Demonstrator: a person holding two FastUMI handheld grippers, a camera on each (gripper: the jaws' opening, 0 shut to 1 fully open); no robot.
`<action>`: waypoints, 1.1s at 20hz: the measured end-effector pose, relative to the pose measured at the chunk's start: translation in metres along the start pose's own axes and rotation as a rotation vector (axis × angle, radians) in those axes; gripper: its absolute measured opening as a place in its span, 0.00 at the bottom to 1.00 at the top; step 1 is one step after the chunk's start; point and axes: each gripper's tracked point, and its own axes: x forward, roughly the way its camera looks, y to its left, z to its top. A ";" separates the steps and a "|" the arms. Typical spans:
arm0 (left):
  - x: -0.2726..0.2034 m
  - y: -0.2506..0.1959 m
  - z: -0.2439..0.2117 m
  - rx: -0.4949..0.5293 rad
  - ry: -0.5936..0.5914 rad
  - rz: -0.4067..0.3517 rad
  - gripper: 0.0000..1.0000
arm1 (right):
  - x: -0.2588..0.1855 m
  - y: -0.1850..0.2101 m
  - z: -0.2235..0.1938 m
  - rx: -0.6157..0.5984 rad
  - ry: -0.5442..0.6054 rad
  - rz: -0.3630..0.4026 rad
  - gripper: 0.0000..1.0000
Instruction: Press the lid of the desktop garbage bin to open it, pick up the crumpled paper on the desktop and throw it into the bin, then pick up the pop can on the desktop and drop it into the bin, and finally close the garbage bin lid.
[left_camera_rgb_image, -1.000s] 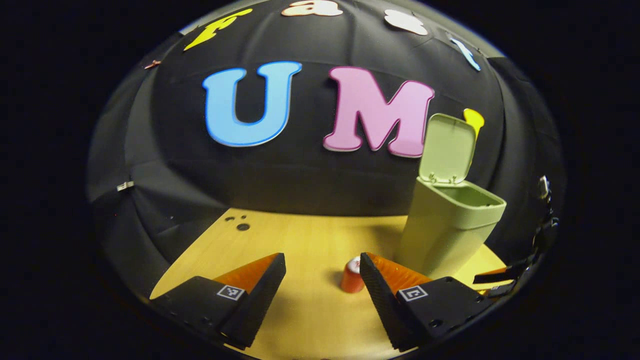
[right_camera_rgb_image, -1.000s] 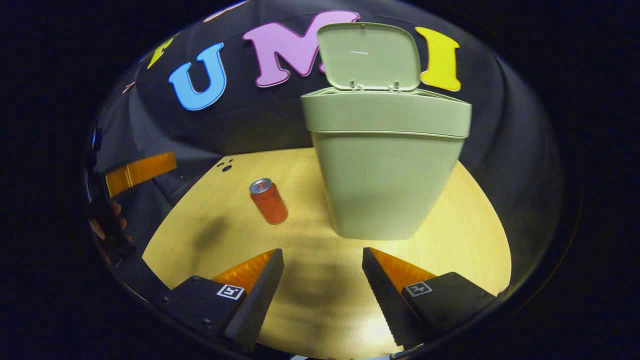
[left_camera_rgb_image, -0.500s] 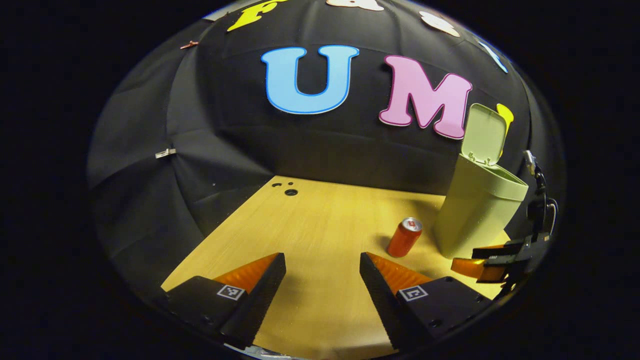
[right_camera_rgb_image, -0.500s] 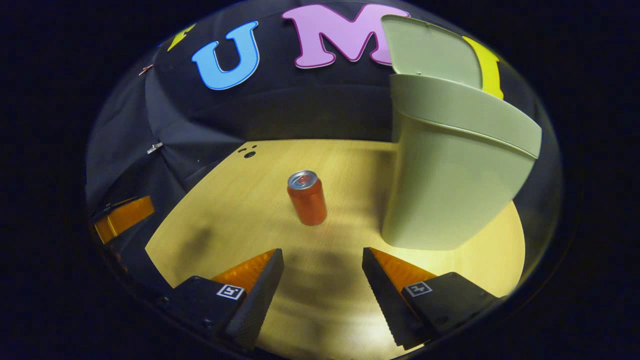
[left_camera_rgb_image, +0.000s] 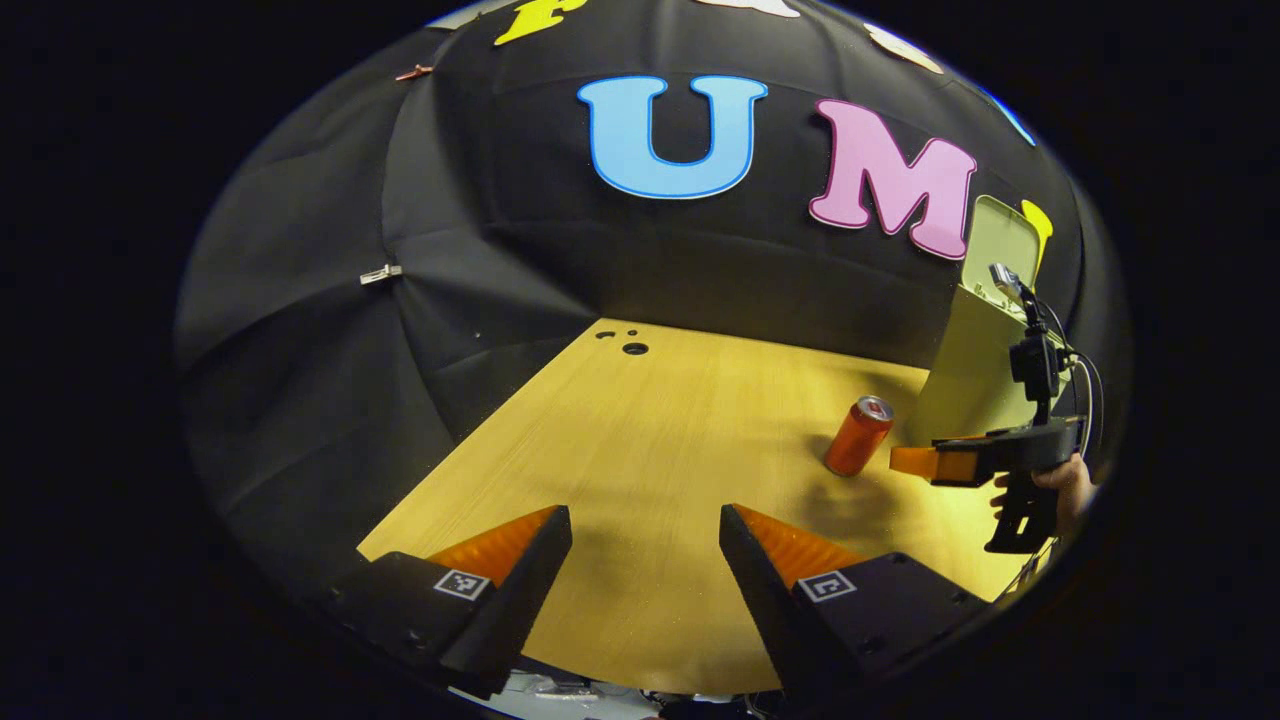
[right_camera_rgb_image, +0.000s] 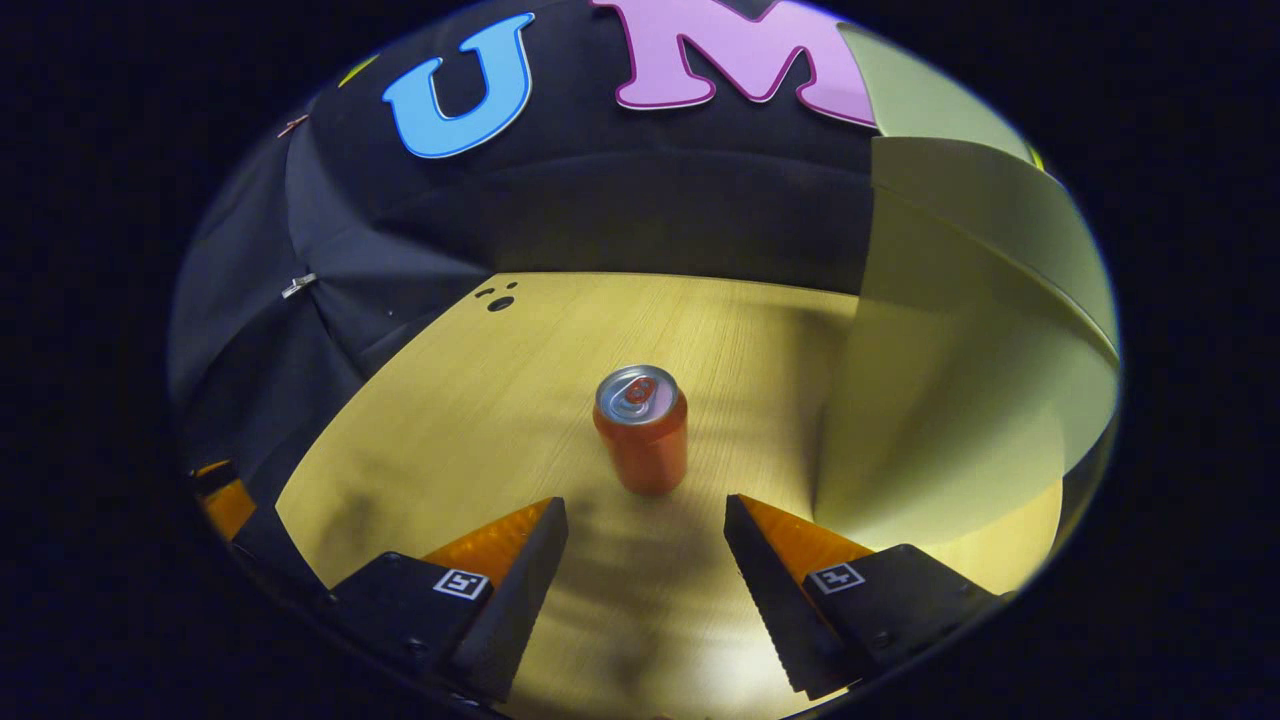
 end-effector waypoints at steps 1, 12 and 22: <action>-0.001 0.004 -0.003 -0.007 0.007 0.008 0.96 | 0.006 0.001 0.001 -0.002 0.004 0.000 1.00; 0.000 0.016 -0.030 -0.037 0.087 0.045 0.96 | 0.067 0.001 0.014 -0.011 0.035 -0.026 0.99; 0.009 0.012 -0.028 -0.035 0.102 0.039 0.96 | 0.104 -0.007 0.016 -0.019 0.055 -0.072 0.99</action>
